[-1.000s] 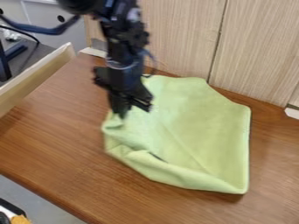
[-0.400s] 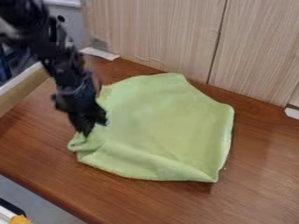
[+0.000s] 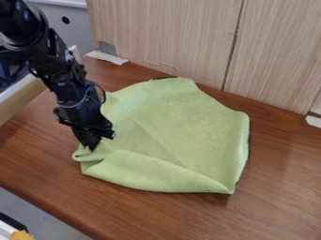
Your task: Unfold the cloth from right to left
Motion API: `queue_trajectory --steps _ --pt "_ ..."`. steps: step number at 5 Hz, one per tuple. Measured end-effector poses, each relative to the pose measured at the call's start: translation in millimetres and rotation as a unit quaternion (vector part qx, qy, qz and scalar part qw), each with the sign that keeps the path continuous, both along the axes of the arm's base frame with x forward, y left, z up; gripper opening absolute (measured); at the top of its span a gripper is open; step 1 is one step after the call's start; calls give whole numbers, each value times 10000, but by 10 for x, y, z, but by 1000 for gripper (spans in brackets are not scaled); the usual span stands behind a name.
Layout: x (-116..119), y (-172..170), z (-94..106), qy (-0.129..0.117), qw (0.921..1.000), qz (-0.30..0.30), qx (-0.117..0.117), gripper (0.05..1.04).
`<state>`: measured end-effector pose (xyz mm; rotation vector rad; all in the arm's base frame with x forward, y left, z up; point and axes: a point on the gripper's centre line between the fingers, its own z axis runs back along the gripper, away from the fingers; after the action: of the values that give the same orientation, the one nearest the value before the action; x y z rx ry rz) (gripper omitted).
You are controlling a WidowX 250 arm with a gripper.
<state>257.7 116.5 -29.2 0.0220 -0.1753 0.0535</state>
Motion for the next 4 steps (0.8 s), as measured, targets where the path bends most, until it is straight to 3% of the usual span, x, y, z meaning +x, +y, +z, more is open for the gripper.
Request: queue_trajectory --steps 1,2,3,4 --pt "-27 7 7 43 10000 63 4 226" --pt "-99 16 18 209 9997 77 62 462" --pt "-110 20 132 255 9995 78 152 760" --pt "-31 -45 287 184 9993 -121 292 993"
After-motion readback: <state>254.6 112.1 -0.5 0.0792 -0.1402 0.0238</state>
